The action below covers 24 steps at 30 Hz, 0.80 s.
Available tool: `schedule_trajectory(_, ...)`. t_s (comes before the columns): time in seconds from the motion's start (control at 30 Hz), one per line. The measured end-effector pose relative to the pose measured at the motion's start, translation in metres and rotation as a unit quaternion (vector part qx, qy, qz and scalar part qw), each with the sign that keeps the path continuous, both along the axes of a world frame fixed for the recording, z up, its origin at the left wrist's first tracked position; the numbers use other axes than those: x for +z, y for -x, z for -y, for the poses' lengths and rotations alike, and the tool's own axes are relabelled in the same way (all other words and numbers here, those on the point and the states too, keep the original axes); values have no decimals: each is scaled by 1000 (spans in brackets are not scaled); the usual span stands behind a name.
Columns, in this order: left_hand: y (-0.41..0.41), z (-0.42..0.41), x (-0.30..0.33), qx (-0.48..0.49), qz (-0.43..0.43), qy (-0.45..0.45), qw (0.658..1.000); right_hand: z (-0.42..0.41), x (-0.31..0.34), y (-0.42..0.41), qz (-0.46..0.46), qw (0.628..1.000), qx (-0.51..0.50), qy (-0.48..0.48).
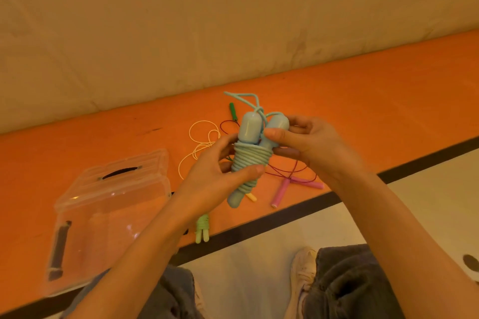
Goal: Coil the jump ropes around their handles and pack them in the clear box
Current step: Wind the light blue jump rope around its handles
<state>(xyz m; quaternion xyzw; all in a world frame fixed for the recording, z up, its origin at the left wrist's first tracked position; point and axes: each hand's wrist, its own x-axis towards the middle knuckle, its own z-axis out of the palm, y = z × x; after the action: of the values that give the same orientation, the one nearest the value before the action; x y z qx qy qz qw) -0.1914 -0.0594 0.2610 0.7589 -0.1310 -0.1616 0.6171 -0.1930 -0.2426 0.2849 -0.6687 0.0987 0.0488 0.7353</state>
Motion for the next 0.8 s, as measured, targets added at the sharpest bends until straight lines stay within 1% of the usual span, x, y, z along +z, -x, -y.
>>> schedule_trajectory(0.1, 3, -3, 12, 10, 13, -4, 1000, -5, 6, 0, 6, 1000, 1, -5)
schedule_trajectory(0.23, 1, -12, 12, 12, 1, 14, 1000, -16, 8, -3, 15, 1000, 0, 13)
schedule_trajectory(0.33, -1, -19, 0, 9, -24, 30, 999, -22, 3, -5, 9, 999, 7, 47)
schedule_trajectory(0.43, -4, -20, -25, 34, -74, 71, 994, -25, -11, -12, -8, 997, 25, 78)
schedule_trajectory(0.57, -9, -19, -68, 83, -124, 78, 986, -31, -43, -29, -66, 990, 74, 101)
schedule_trajectory(0.67, -15, -19, -102, 125, -167, 98, 973, -34, -70, -47, -122, 978, 107, 133)
schedule_trajectory(0.8, -24, -17, -147, 155, -219, 112, 957, -25, -115, -63, -201, 965, 130, 107)
